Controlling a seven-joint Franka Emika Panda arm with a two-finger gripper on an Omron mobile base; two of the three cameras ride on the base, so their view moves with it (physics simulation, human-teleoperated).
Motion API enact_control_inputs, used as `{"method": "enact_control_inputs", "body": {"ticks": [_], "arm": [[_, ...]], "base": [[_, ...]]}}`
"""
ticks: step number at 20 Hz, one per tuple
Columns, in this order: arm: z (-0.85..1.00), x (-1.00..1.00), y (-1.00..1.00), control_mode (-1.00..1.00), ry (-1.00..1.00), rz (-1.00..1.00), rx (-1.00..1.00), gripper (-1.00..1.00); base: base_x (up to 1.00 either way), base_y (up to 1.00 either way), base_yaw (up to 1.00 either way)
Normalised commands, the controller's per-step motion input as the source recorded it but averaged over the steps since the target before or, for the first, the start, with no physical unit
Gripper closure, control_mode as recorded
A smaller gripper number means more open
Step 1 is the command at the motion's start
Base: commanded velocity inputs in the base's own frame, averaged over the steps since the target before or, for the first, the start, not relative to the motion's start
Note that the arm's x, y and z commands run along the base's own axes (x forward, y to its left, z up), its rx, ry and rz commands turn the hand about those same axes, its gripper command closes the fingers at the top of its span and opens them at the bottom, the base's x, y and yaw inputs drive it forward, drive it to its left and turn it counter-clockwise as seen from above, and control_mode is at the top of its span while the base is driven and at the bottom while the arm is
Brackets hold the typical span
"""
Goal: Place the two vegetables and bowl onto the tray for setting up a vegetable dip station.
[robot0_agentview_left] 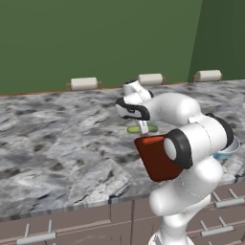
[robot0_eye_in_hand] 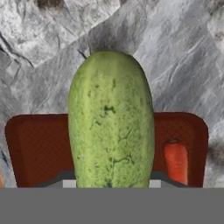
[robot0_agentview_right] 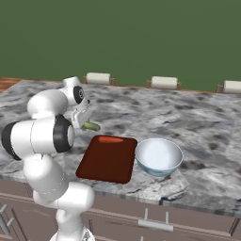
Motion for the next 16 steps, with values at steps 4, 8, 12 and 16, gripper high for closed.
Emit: {"method": "enact_control_inputs", "body": {"ticks": [4,8,12,16], "arm": [[-0.07,0.00,-0.38,-1.00,0.00,-0.26,-0.01,1.00],[-0.14,0.01,-0.31,-1.00,0.00,-0.08,-0.02,1.00],[-0.16,0.11,-0.27,-1.00,0.00,0.04,0.00,1.00],[-0.19,0.19,-0.33,-1.00,0.00,0.17,0.00,1.00]], "base": [[0.00,0.00,0.00],[0.00,0.00,0.00],[0.00,0.00,0.00],[0.00,0.00,0.00]]}}
